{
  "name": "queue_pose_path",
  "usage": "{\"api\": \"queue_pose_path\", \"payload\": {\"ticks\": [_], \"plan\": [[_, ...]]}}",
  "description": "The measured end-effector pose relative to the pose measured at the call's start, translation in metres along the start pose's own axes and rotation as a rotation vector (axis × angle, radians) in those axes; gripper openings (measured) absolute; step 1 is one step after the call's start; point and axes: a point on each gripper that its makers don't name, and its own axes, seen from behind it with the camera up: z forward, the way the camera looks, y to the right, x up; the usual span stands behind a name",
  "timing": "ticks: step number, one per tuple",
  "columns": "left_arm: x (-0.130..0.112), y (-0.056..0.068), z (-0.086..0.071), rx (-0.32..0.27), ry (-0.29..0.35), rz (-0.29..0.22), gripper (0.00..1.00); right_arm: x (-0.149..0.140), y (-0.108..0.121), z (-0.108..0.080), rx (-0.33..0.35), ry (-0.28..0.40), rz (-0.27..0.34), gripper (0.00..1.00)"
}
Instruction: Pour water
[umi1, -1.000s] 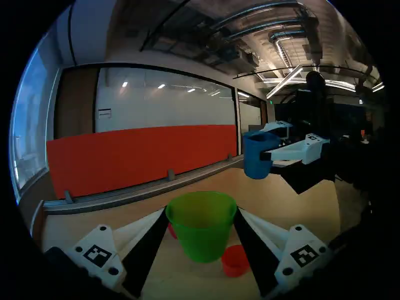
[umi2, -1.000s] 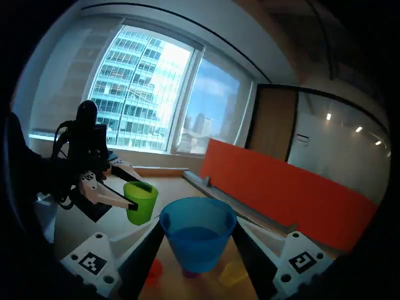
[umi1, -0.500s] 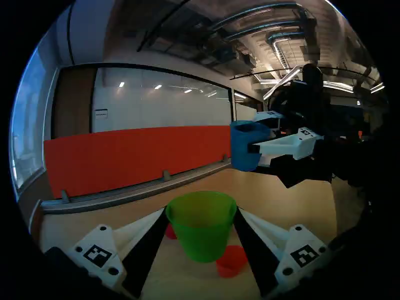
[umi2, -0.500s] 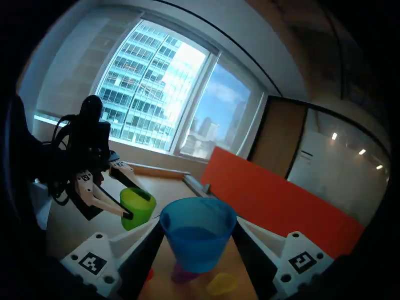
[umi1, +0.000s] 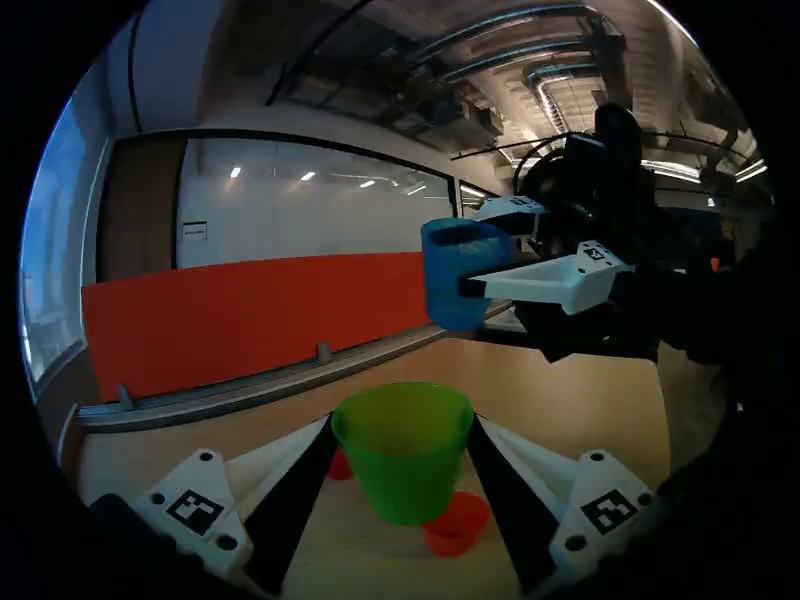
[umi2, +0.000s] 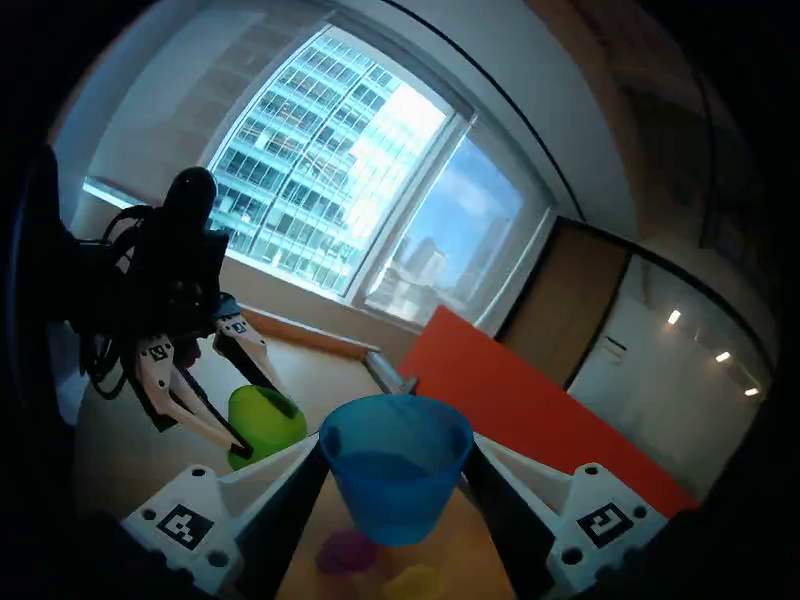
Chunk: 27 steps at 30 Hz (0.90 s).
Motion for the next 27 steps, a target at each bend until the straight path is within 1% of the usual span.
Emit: {"api": "queue_pose_path", "payload": {"ticks": [11, 27], "plan": [[0.0, 0.005, 0.0, -0.013, 0.005, 0.0, 0.89, 0.015, 0.006, 0.015, 0.004, 0.007, -0.082, 0.9], [-0.001, 0.014, 0.002, -0.041, -0.003, 0.011, 0.89, 0.028, 0.016, 0.031, -0.002, 0.007, -0.225, 0.9]]}}
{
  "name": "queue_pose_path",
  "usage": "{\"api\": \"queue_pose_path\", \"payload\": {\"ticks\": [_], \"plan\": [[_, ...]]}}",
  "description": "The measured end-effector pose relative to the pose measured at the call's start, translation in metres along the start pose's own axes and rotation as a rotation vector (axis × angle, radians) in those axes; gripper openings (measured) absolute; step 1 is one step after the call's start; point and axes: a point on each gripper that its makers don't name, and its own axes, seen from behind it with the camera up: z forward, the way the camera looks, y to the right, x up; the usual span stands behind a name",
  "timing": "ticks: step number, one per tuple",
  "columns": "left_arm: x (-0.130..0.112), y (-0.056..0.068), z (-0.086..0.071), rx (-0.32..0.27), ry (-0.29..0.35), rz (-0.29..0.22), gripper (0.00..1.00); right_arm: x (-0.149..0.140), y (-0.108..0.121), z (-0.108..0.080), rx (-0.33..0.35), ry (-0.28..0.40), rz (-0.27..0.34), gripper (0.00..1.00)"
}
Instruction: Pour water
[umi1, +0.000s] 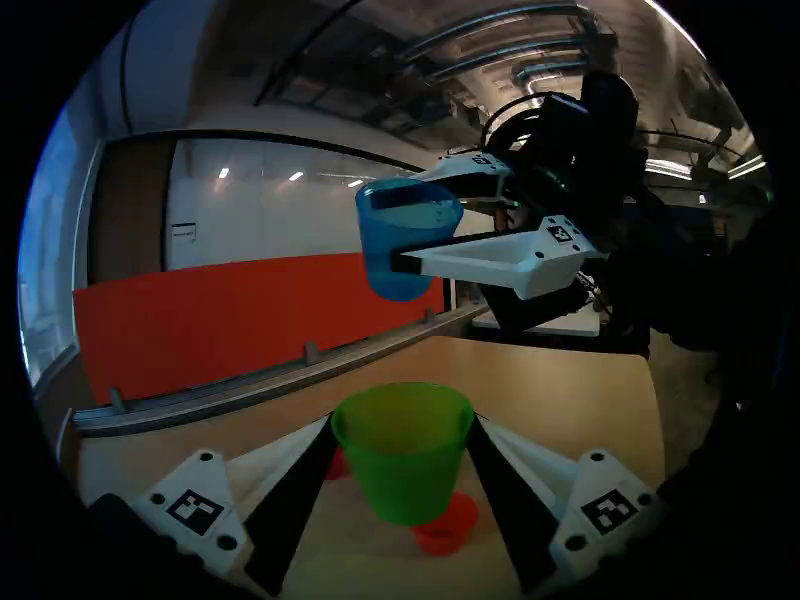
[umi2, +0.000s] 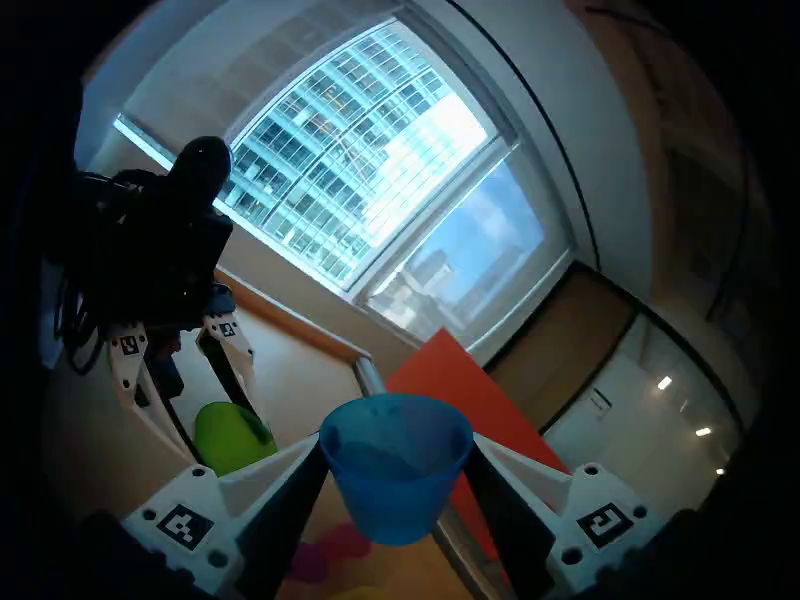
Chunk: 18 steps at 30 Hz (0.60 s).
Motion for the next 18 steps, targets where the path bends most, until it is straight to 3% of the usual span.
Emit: {"api": "queue_pose_path", "payload": {"ticks": [18], "plan": [[-0.002, 0.006, 0.001, -0.016, -0.004, 0.008, 0.89, 0.002, 0.012, 0.01, -0.021, -0.012, -0.159, 0.9]]}}
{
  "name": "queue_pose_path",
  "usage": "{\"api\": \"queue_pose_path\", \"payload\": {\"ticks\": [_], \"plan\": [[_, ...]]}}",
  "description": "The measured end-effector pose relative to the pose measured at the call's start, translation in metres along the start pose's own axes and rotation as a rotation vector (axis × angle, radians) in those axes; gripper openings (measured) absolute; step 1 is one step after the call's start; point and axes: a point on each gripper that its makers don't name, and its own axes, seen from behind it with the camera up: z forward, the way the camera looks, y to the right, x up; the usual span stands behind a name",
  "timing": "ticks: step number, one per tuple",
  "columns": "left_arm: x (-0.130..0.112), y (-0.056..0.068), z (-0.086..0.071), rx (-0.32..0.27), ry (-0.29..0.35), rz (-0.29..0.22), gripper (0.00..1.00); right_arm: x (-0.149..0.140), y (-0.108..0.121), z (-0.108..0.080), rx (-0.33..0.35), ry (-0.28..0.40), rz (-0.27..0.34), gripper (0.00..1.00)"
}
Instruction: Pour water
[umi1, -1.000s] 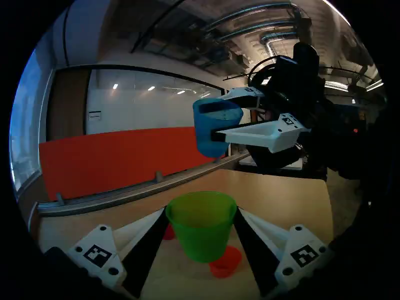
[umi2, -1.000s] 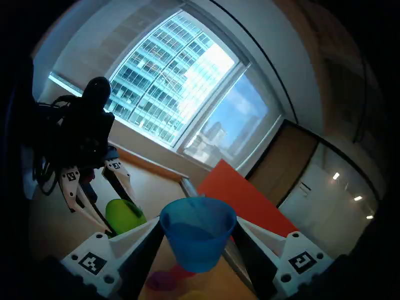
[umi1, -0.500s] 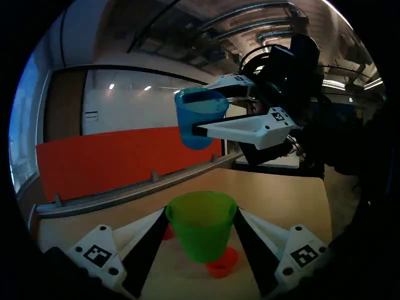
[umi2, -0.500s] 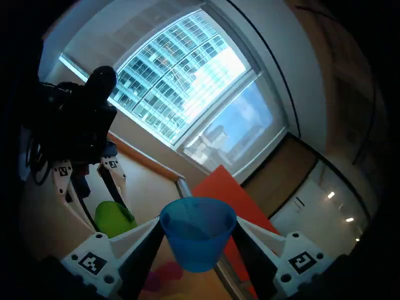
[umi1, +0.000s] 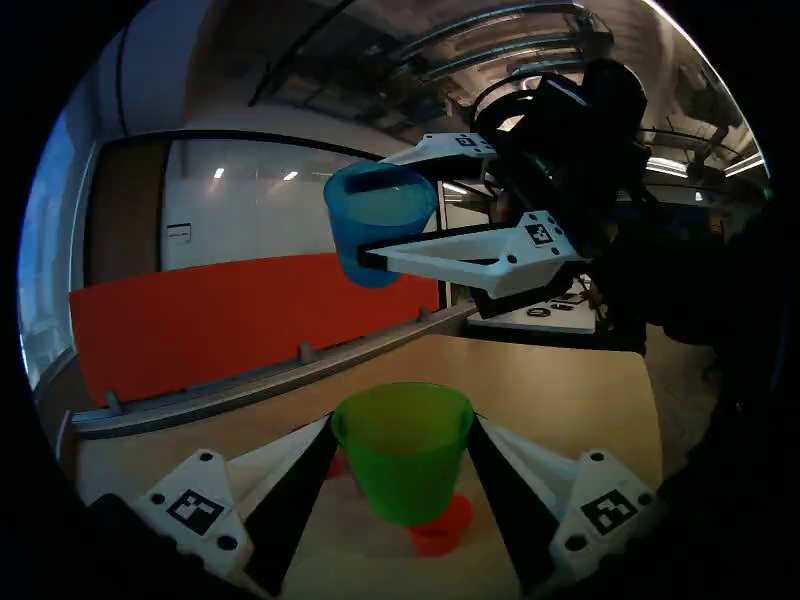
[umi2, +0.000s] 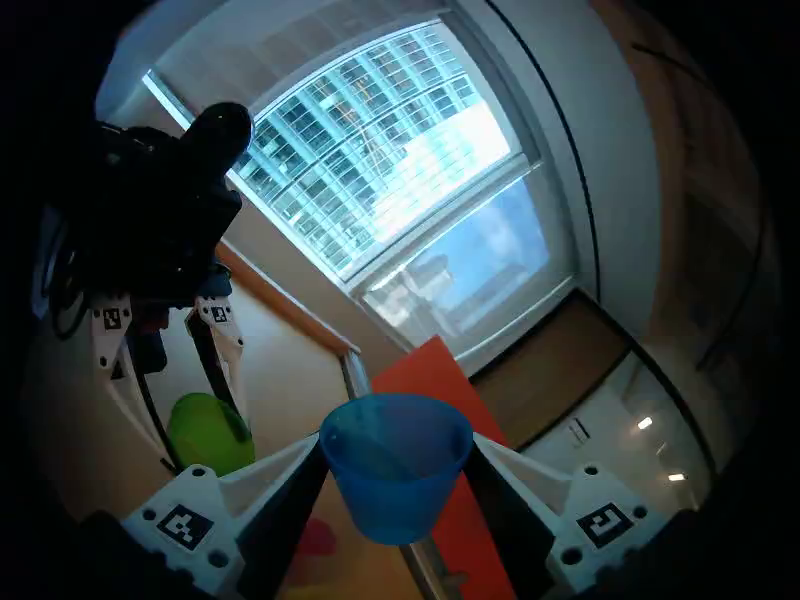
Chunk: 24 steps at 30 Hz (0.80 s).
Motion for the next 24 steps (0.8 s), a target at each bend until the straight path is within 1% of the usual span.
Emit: {"api": "queue_pose_path", "payload": {"ticks": [9, 17, 24], "plan": [[0.0007, 0.0041, 0.0016, -0.011, 0.002, 0.0, 0.89, -0.0008, 0.0067, 0.0028, -0.014, -0.017, -0.081, 0.9], [-0.0004, 0.0067, 0.0032, -0.02, 0.007, -0.009, 0.89, -0.0014, 0.0081, 0.0025, -0.012, -0.02, -0.107, 0.9], [0.0014, 0.0092, 0.0046, -0.026, 0.014, -0.014, 0.89, -0.002, 0.01, 0.0032, -0.016, -0.022, -0.151, 0.9]]}}
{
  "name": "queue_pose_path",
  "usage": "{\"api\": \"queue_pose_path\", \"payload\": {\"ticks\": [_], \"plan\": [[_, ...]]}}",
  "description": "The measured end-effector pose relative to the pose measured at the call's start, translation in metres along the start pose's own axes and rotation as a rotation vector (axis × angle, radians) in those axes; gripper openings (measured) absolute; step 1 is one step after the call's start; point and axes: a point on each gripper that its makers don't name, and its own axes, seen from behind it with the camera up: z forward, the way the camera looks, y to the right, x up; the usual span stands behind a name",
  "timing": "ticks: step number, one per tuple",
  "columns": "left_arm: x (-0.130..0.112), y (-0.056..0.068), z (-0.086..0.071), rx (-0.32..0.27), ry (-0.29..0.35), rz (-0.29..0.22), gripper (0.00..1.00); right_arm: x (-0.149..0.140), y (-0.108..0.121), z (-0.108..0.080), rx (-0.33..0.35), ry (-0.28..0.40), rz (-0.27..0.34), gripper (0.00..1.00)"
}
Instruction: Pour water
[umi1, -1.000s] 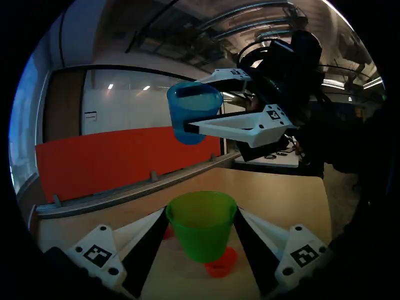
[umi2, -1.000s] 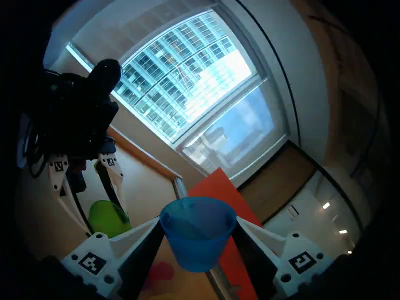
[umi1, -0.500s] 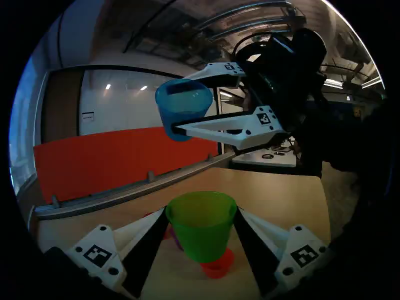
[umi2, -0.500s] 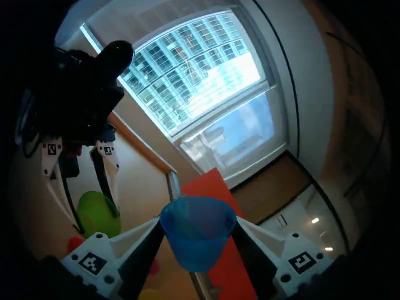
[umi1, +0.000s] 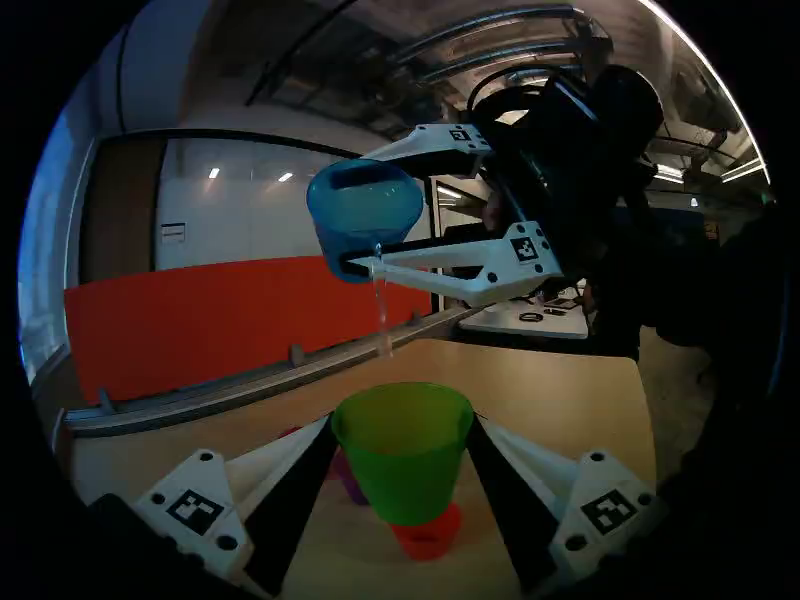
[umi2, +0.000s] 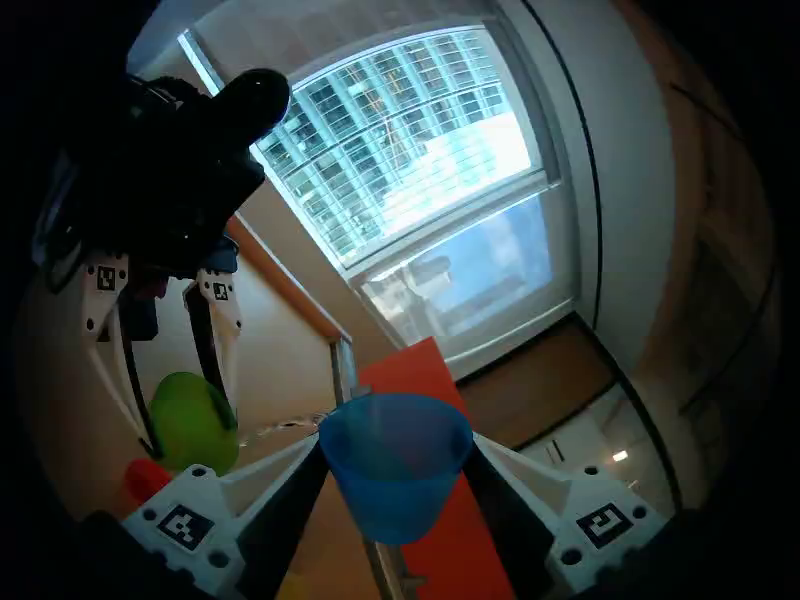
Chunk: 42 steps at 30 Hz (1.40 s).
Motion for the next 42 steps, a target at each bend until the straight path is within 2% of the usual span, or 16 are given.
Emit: {"api": "queue_pose_path", "payload": {"ticks": [20, 42], "plan": [[0.0, -0.001, 0.003, 0.001, 0.0, -0.001, 0.88, 0.0, 0.007, 0.002, -0.018, 0.006, -0.089, 0.9], [0.005, 0.003, 0.003, -0.001, 0.002, 0.011, 0.88, 0.016, 0.021, -0.004, -0.057, 0.03, -0.191, 0.9]]}}
